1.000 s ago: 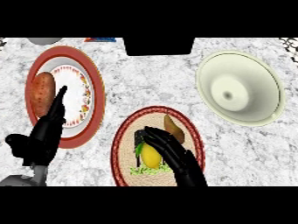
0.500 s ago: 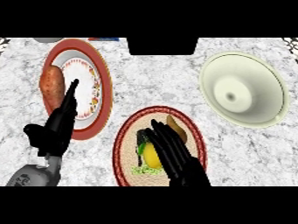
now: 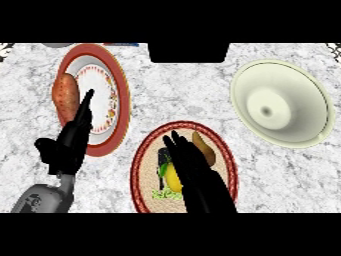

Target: Pick the lemon from the placemat and place it in the bowl

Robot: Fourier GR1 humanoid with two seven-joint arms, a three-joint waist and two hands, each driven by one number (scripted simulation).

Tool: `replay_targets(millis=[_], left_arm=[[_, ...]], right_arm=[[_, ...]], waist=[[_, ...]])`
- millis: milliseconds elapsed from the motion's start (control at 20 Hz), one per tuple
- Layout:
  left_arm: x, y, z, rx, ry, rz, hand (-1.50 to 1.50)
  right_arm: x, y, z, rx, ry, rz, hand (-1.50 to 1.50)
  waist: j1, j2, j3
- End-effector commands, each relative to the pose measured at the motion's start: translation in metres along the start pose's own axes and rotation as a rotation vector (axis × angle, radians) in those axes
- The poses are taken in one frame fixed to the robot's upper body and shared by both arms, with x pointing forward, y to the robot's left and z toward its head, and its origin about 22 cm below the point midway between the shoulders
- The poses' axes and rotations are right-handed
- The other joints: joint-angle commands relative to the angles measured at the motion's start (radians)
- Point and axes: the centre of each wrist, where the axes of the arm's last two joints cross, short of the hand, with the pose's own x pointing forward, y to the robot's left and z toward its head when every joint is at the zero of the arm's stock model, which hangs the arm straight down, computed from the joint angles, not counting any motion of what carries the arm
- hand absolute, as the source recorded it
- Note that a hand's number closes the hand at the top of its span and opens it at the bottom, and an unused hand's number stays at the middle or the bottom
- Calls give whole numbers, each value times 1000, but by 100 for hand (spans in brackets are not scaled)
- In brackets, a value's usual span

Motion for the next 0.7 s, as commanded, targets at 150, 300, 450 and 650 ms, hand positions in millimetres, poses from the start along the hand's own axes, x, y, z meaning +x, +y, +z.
replay_targets(millis=[150, 300, 450, 650], left_arm=[[0, -6, -13, -11, -2, 13, 0], [6, 2, -6, -3, -13, -1, 0], [-16, -9, -4, -9, 0, 3, 0], [8, -5, -13, 1, -6, 1, 0]], right_arm=[[-6, 1, -23, 81, 89, 24, -150], [-29, 12, -16, 110, 72, 10, -150], [-30, 8, -18, 107, 52, -15, -150], [-27, 11, -9, 116, 10, -96, -150]], waist=[[1, 0, 1], [1, 0, 1], [0, 0, 1], [-1, 0, 1]])
